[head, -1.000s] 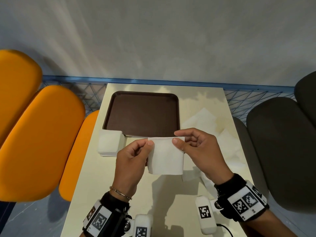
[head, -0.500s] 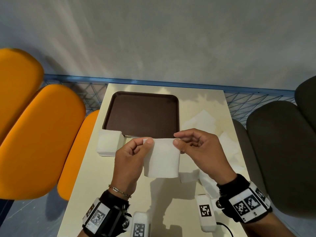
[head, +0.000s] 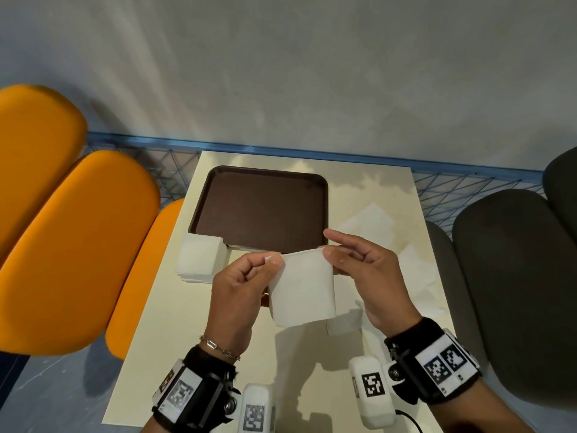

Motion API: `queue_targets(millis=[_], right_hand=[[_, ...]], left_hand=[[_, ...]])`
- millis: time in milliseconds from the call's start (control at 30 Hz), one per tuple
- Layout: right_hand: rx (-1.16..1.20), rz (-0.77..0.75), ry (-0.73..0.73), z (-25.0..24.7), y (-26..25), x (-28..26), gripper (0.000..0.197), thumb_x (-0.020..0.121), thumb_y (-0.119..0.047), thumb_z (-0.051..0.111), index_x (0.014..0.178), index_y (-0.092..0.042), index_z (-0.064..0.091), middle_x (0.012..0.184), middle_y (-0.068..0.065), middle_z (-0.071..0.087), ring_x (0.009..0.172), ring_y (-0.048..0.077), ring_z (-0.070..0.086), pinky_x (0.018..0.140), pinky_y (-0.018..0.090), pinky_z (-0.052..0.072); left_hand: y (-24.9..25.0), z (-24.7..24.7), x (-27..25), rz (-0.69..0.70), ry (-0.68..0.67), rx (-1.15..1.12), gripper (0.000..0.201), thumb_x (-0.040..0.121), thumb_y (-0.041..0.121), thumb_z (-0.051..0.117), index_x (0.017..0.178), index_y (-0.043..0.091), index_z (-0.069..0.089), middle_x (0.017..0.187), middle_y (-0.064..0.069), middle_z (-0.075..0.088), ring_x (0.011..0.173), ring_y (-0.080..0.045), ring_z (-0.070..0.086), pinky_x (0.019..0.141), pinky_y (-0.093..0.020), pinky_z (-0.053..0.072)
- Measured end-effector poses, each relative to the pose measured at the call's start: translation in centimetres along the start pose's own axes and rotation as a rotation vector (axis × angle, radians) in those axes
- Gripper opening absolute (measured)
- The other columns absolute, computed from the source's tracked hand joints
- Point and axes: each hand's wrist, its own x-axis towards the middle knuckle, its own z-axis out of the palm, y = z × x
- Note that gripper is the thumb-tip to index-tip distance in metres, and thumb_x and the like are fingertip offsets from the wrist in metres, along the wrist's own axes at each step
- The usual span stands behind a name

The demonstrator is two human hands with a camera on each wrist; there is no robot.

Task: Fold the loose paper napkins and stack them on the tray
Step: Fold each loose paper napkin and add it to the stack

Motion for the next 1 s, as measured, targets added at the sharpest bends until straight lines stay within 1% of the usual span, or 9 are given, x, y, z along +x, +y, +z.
queue_targets(millis=[100, 200, 300, 433, 533, 700, 800, 900, 1000], right_hand=[[-0.049, 0.106, -0.139, 0.3, 1.0, 0.1, 0.047, 0.094, -0.018, 0.079, 0.137, -0.028, 0.066, 0.103, 0.003, 0.081, 0.101, 0.02, 0.077, 0.093, 0.037, 0.062], [-0.118, 0.198, -0.268, 1.0, 2.5, 0.2, 0.043, 0.088, -0.015, 0.085, 0.128, -0.017, 0.07, 0.099, 0.013, 0.08, 0.088, 0.027, 0.076, 0.088, 0.042, 0.059], [-0.195, 0.215, -0.232, 2.0, 4.0, 0.7, 0.041, 0.084, -0.015, 0.09, 0.121, -0.016, 0.073, 0.088, 0.023, 0.076, 0.073, 0.022, 0.068, 0.077, 0.037, 0.054], [-0.214, 0.306, -0.306, 4.4, 5.4, 1.7, 0.037, 0.086, -0.011, 0.088, 0.119, -0.012, 0.07, 0.08, 0.009, 0.078, 0.075, 0.017, 0.072, 0.078, 0.037, 0.062], [-0.237, 0.345, -0.348, 6.9, 6.6, 2.8, 0.027, 0.086, -0.003, 0.085, 0.108, -0.01, 0.072, 0.082, 0.01, 0.08, 0.074, 0.021, 0.075, 0.078, 0.04, 0.065], [-0.252, 0.374, -0.297, 12.0, 9.5, 6.4, 0.03, 0.087, -0.006, 0.086, 0.113, -0.01, 0.071, 0.088, 0.01, 0.082, 0.081, 0.022, 0.078, 0.083, 0.041, 0.066], [-0.258, 0.411, -0.334, 14.9, 11.2, 8.3, 0.029, 0.087, -0.006, 0.085, 0.113, -0.006, 0.072, 0.092, 0.011, 0.082, 0.085, 0.023, 0.079, 0.079, 0.036, 0.065], [-0.28, 0.459, -0.38, 17.1, 12.8, 9.9, 0.032, 0.087, -0.004, 0.085, 0.114, 0.0, 0.07, 0.095, 0.017, 0.081, 0.082, 0.025, 0.078, 0.076, 0.034, 0.065], [-0.33, 0.485, -0.374, 18.8, 14.3, 11.6, 0.03, 0.086, -0.004, 0.086, 0.111, 0.0, 0.07, 0.092, 0.016, 0.081, 0.081, 0.024, 0.078, 0.081, 0.038, 0.066]], left_hand=[[-0.4, -0.3, -0.1, -0.007, 0.034, 0.012, 0.012, 0.099, 0.025, 0.069, 0.093, 0.027, 0.079, 0.089, 0.006, 0.077, 0.074, -0.006, 0.068, 0.057, -0.026, 0.054], [-0.8, -1.3, 0.1, -0.028, 0.078, 0.014, 0.01, 0.1, 0.027, 0.069, 0.099, 0.021, 0.077, 0.089, 0.007, 0.078, 0.075, -0.006, 0.069, 0.06, -0.032, 0.057], [-1.3, -2.8, 0.5, -0.047, 0.116, 0.037, 0.01, 0.1, 0.027, 0.069, 0.102, 0.022, 0.078, 0.091, 0.008, 0.079, 0.077, -0.006, 0.072, 0.065, -0.037, 0.061], [-2.4, -5.6, 1.8, -0.065, 0.185, 0.06, 0.01, 0.1, 0.03, 0.069, 0.1, 0.025, 0.078, 0.093, 0.01, 0.077, 0.088, -0.014, 0.071, 0.064, -0.033, 0.059], [-3.2, -8.2, 3.3, -0.078, 0.23, 0.072, 0.011, 0.099, 0.03, 0.069, 0.102, 0.024, 0.078, 0.094, 0.013, 0.077, 0.093, -0.018, 0.071, 0.061, -0.028, 0.057], [-4.3, -12.2, 5.9, -0.236, 0.227, -0.002, 0.02, 0.092, 0.033, 0.08, 0.105, 0.017, 0.079, 0.097, 0.002, 0.081, 0.088, -0.017, 0.076, 0.066, -0.039, 0.065], [-5.7, -14.8, 7.8, -0.267, 0.242, 0.036, 0.017, 0.091, 0.026, 0.08, 0.097, 0.01, 0.081, 0.099, -0.009, 0.08, 0.086, -0.023, 0.073, 0.06, -0.031, 0.06], [-7.3, -16.9, 10.4, -0.254, 0.321, 0.098, 0.012, 0.091, 0.025, 0.081, 0.091, 0.013, 0.081, 0.091, -0.015, 0.078, 0.075, -0.024, 0.068, 0.055, -0.03, 0.057], [-8.9, -18.3, 13.4, -0.223, 0.375, 0.208, 0.011, 0.088, 0.028, 0.084, 0.09, 0.017, 0.082, 0.082, -0.007, 0.075, 0.064, -0.018, 0.061, 0.053, -0.031, 0.056]])
